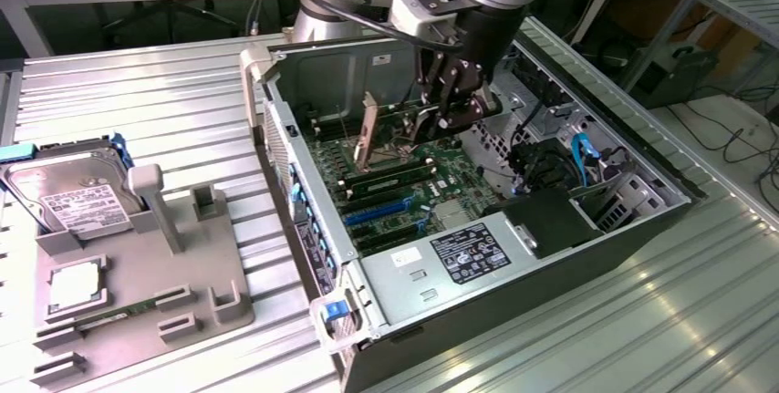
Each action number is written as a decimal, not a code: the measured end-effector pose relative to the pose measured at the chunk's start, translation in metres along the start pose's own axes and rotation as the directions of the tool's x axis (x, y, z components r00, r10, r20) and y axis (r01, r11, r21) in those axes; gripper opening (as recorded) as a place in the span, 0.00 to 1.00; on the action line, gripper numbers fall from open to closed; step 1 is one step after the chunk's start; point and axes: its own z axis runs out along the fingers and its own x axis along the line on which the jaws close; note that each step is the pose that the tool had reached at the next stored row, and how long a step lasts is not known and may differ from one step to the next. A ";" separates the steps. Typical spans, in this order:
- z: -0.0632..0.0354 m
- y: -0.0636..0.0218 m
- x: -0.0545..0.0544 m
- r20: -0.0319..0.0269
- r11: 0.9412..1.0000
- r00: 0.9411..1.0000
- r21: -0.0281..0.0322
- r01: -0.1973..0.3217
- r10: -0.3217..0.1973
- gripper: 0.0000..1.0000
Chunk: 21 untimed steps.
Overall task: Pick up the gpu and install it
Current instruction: 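Insert the gpu into the slot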
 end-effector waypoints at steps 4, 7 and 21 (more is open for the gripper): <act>0.0005 0.0005 0.000 0.000 1.000 1.000 0.000 0.000 0.000 0.27; 0.0018 0.0042 0.000 0.000 1.000 1.000 0.000 0.000 0.000 0.27; 0.0263 0.0124 0.001 0.002 0.999 0.999 0.003 -0.036 0.036 0.27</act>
